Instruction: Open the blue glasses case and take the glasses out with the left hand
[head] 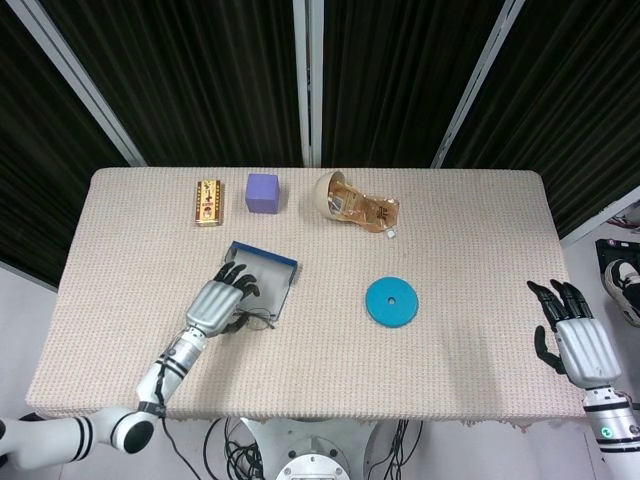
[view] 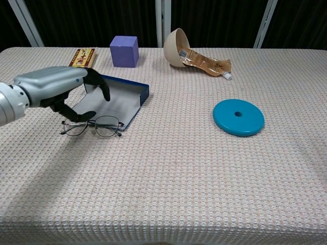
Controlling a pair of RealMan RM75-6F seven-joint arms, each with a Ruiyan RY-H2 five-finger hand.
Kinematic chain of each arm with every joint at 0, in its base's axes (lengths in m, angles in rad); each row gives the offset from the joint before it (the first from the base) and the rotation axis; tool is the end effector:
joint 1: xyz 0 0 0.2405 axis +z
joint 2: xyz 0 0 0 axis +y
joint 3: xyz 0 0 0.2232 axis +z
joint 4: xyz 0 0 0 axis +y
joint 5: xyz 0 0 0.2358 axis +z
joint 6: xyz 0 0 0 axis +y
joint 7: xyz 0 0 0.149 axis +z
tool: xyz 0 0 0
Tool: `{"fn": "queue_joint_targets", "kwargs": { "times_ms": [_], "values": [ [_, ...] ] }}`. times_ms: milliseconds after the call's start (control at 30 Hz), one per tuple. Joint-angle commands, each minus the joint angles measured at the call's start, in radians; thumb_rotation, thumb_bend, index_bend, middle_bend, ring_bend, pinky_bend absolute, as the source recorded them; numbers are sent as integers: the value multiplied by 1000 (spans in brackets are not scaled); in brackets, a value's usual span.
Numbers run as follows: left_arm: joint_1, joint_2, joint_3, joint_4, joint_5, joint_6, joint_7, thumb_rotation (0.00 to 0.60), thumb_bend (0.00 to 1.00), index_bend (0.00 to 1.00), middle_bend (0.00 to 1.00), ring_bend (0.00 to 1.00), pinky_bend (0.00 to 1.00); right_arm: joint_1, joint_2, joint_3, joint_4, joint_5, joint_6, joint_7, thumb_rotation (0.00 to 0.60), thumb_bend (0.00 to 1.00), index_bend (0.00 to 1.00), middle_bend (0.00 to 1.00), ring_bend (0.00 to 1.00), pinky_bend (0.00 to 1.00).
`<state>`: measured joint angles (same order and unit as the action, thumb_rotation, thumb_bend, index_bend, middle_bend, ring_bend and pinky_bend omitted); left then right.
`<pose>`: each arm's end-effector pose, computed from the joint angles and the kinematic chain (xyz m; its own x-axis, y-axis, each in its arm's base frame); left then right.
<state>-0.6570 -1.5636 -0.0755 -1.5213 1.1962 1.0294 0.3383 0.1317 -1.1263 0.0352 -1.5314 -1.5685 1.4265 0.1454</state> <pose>-0.1410 0.2879 -0.0575 0.4526 0.2972 0.8407 0.8593 -0.3971 -0.3223 -0.2959 -0.1970 0.1138 0.3401 -0.0631 0.9383 -0.9372 -0.1046 0.3327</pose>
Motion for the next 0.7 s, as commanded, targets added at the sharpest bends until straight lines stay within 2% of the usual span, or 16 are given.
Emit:
{"fn": "queue_joint_targets", "kwargs": {
  "times_ms": [33,233,700],
  "values": [
    [21,-3,10,-24,-60,4,57,600,403,348,181,35,0,1,0,-1,3,-2,1,4,600,663,0,156,0,0],
    [28,-17,5,-26,-111,4,94,600,403,360,181,35,0,0,0,-2,12,0,3,17,600,663,0,157,0,0],
    [19,-47,-4,-7,-127,-11,111,600,404,404,190,35,1,4,-5,-3,26,5,-2,29,600,663,0,158,0,0]
  ]
}}
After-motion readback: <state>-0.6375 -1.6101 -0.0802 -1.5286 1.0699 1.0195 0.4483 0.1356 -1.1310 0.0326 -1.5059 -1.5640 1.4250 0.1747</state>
